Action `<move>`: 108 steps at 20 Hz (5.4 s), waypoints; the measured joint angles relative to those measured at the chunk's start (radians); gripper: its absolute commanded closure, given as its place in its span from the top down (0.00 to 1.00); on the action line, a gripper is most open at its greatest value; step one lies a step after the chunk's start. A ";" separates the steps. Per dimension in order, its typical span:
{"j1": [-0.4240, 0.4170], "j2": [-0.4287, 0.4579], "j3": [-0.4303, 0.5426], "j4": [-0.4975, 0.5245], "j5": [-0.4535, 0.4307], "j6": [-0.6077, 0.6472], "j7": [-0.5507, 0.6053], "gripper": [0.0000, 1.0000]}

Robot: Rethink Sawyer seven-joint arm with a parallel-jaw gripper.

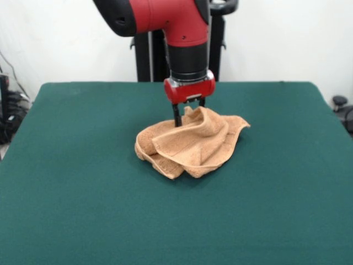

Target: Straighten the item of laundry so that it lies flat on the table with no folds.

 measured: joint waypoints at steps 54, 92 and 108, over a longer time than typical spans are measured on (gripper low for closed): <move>0.005 0.028 0.008 0.069 0.053 0.008 0.000 1.00; -0.002 -0.008 0.009 0.085 0.054 0.008 0.000 0.00; -0.006 -0.311 0.073 0.226 0.246 0.047 0.000 0.00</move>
